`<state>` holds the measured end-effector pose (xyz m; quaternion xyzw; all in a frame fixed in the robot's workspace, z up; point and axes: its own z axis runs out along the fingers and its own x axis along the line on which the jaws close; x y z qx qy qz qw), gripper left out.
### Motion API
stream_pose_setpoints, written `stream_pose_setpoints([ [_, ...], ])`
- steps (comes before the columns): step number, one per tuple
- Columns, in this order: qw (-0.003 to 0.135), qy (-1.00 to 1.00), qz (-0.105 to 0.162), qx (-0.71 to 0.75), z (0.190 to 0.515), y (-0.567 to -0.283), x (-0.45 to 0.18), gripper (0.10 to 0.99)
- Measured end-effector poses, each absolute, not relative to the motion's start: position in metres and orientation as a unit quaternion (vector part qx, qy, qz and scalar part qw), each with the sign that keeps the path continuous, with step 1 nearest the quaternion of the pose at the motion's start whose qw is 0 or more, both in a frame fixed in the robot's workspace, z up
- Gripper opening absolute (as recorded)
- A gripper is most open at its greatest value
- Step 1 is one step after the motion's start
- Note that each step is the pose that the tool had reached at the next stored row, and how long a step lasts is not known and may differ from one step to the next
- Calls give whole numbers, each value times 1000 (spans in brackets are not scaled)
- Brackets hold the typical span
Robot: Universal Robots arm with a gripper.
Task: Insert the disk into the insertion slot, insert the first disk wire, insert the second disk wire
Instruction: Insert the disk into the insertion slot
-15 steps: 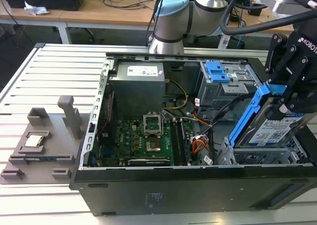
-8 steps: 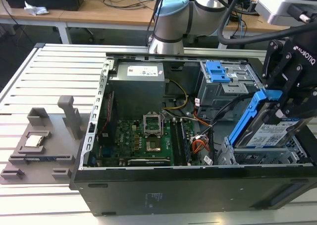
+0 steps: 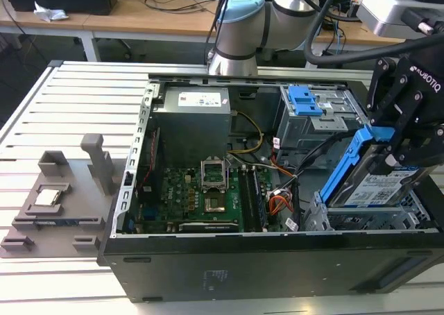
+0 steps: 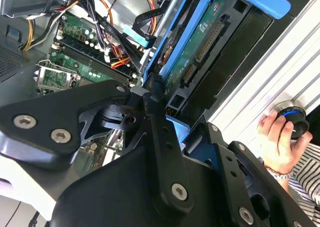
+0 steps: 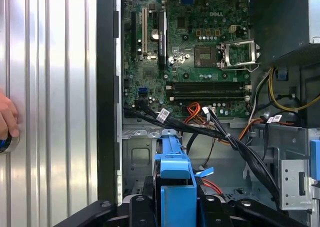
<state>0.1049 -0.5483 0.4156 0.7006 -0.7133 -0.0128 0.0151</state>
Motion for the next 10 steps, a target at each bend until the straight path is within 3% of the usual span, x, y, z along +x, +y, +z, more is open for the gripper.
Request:
stream_pose_setpoints([
  [2,15,-713,-13,701,416,-548,105,376],
  [3,15,-713,-13,701,416,-548,105,443],
  [8,15,-713,-13,701,415,-548,105,443],
  [10,15,-713,-13,701,415,-548,105,361],
])
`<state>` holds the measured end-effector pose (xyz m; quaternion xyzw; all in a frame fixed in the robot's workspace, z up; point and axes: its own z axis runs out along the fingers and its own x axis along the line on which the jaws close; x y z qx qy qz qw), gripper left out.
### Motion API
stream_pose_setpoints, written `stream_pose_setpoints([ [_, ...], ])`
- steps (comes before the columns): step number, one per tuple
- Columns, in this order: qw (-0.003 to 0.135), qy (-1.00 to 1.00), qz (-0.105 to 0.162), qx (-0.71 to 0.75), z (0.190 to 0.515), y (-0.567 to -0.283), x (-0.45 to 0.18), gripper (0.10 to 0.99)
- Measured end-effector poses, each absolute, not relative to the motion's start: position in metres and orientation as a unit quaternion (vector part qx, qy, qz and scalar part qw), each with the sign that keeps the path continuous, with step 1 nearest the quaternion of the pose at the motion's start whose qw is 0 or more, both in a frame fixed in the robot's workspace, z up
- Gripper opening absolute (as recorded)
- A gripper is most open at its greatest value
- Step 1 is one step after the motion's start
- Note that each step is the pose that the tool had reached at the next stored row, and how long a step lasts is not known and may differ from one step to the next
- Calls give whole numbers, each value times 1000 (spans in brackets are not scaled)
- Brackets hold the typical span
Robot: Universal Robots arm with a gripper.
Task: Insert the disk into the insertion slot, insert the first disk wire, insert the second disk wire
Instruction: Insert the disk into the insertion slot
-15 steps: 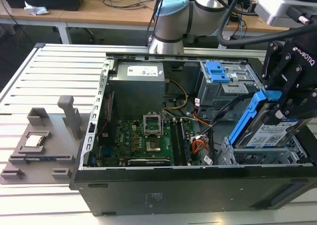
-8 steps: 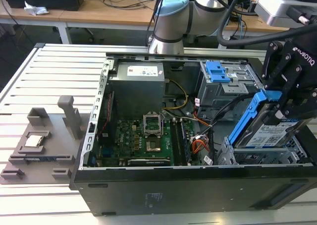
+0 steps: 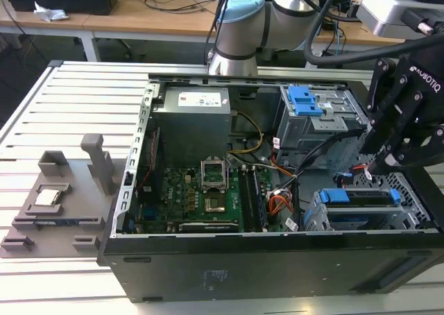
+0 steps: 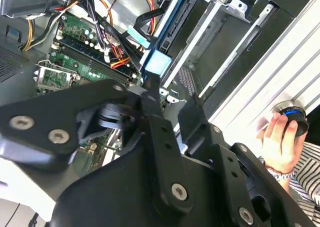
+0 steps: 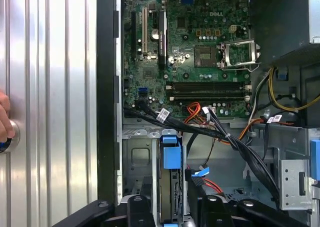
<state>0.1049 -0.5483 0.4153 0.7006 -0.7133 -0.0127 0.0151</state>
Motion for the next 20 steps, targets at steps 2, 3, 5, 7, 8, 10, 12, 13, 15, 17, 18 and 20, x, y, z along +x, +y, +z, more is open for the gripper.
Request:
stream_pose_setpoints([
  [2,15,-713,-13,701,415,-548,105,298],
  [3,15,-713,-13,701,415,-548,105,235],
  [5,15,-713,-13,701,415,-548,105,176],
  [7,15,-713,-13,701,415,-548,105,118],
  [8,15,-713,-13,701,415,-548,105,106],
  [10,15,-713,-13,701,415,-548,105,106],
  [12,15,-713,-13,701,415,-548,105,106],
  [13,15,-713,-13,701,415,-548,105,106],
  [15,15,-713,-13,701,415,-548,105,106],
  [17,15,-713,-13,701,415,-548,107,106],
  [18,16,-713,-12,701,415,-548,113,106],
  [20,17,-713,-12,701,415,-548,119,106],
])
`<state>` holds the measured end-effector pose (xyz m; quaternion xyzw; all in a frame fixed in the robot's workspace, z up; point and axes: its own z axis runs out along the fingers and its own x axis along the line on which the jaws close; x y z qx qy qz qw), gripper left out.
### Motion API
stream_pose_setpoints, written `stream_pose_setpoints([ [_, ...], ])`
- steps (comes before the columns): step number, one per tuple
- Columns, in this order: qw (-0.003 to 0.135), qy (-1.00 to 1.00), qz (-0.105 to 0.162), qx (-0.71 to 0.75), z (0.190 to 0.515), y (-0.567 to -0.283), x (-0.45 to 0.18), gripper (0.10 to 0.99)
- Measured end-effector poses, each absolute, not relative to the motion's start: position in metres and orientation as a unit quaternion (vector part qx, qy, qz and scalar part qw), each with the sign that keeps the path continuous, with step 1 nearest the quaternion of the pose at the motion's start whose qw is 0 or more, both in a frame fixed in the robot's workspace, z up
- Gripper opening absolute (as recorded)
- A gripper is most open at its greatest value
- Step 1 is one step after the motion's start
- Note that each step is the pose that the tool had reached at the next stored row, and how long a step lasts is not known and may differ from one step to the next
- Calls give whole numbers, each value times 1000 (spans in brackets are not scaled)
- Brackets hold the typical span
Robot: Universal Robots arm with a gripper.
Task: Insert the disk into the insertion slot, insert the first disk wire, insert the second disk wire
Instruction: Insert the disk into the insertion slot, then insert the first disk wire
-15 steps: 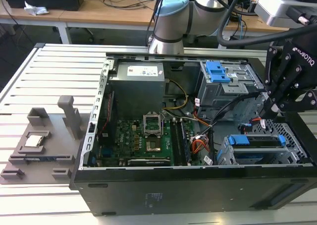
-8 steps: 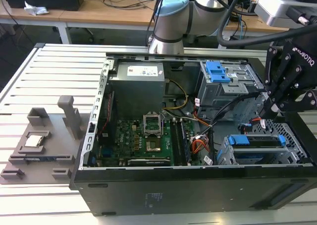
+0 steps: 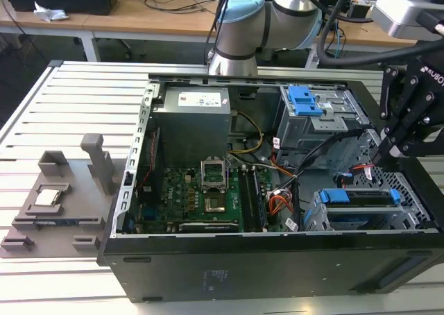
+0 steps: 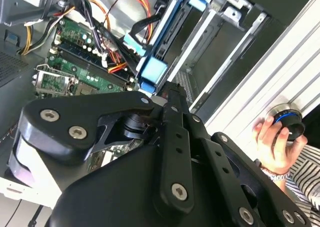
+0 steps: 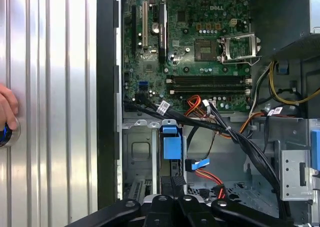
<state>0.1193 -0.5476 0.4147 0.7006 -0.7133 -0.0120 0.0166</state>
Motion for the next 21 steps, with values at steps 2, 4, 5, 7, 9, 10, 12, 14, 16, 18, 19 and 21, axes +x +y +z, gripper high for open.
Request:
stream_pose_setpoints([
  [2,17,-713,-12,701,414,-548,124,106],
  [4,17,-713,-12,701,413,-548,127,106],
  [5,17,-713,-12,701,413,-548,128,106],
  [7,17,-713,-12,701,411,-548,129,106],
  [9,17,-713,-12,701,409,-548,130,106],
  [10,17,-713,-12,701,407,-548,130,106],
  [12,17,-713,-12,701,403,-548,131,106],
  [14,17,-713,-12,700,401,-548,132,106],
  [16,17,-713,-12,701,401,-548,132,106],
  [18,17,-713,-12,701,401,-548,132,106],
  [19,17,-713,-12,701,401,-548,132,106],
  [21,17,-713,-12,701,401,-548,132,106],
])
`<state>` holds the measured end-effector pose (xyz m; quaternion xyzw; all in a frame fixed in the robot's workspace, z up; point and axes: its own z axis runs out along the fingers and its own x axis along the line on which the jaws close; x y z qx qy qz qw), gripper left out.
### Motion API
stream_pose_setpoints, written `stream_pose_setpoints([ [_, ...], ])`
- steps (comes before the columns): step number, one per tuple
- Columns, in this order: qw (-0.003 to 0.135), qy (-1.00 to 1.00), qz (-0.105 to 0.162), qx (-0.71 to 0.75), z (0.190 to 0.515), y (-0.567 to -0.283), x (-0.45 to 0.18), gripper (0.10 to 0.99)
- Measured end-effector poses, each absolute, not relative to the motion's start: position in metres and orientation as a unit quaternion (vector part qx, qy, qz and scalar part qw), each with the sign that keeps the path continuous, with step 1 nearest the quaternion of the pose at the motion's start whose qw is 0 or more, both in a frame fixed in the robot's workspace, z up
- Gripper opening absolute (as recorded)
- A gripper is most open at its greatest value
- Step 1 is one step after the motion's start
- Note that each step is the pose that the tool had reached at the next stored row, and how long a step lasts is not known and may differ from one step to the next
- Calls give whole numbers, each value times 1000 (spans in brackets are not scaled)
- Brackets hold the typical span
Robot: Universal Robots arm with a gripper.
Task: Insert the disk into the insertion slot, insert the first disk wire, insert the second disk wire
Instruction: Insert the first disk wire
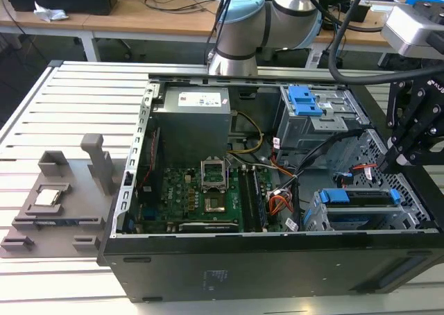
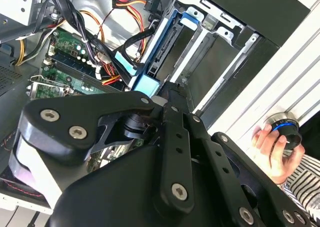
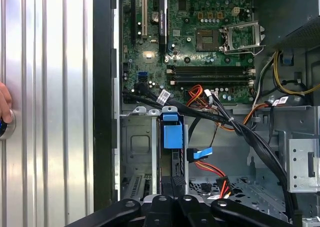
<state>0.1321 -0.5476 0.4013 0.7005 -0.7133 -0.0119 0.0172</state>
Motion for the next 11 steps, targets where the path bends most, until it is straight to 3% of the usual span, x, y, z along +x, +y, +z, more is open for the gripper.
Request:
stream_pose_setpoints([
  [7,17,-713,-12,701,401,-548,132,106],
  [10,17,-713,-12,701,401,-548,132,294],
  [11,17,-713,-12,701,401,-548,132,294],
])
